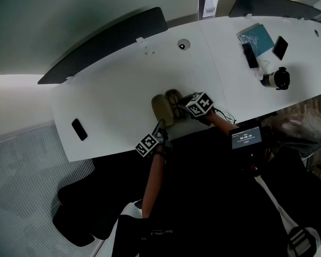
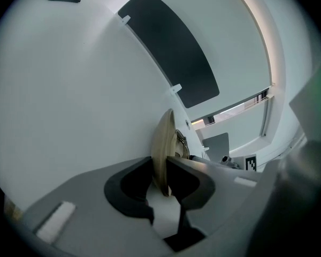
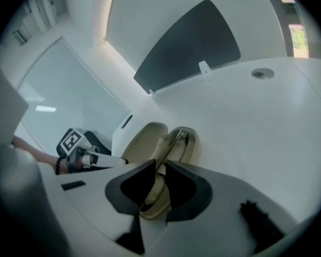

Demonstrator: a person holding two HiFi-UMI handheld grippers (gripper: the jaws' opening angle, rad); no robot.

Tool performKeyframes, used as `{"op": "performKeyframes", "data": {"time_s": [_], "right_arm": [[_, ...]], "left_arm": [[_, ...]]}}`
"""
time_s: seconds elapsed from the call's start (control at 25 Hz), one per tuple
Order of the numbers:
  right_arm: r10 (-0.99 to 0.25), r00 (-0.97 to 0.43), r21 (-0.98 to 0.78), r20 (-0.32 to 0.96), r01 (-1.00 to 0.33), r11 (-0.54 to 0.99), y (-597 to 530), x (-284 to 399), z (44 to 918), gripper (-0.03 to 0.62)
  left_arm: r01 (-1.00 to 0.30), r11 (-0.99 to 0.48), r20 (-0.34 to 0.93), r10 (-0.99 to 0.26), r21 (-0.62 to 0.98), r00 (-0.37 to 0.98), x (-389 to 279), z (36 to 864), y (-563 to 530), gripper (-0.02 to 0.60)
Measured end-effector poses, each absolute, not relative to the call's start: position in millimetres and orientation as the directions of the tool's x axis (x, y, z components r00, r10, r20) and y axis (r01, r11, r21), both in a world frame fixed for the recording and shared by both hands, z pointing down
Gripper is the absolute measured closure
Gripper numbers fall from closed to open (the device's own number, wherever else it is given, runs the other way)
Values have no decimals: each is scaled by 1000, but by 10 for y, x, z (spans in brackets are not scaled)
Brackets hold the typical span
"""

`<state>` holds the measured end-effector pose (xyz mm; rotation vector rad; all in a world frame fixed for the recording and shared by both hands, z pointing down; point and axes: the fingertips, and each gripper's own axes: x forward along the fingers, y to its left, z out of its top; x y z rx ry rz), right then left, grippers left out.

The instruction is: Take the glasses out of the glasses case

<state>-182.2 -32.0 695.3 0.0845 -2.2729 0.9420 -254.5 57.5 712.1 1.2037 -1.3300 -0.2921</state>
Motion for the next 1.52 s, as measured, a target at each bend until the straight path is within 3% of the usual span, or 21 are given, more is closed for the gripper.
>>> {"op": "performKeyframes", "data": {"time_s": [0.12, 0.44, 0.72, 0.84, 1.0, 1.52], "right_arm": [[222, -805, -692, 550, -291, 661, -308, -1860, 6918, 491], [267, -798, -764, 540, -332, 553, -330, -1885, 6962, 482], [324, -793, -855, 516, -456, 248, -356, -1895, 7039, 487], [346, -743, -815, 572, -472, 335, -348, -1892, 7077, 539], [357, -661, -734, 660, -466, 494, -345, -1904, 7102, 553], [308, -746, -787, 591, -448, 424, -361, -1865, 7087, 570]], "left_arm": [[-466, 413, 583, -748, 782, 316, -2542, 7118, 572, 499], [-477, 412, 589, -743, 776, 316, -2536, 7098, 554, 497], [-480, 421, 604, -723, 770, 335, -2540, 7120, 574, 502], [-499, 418, 616, -709, 759, 344, -2528, 7126, 567, 503], [-558, 403, 648, -675, 725, 354, -2506, 7081, 540, 500], [-584, 345, 626, -676, 735, 389, -2461, 6933, 526, 477]]}}
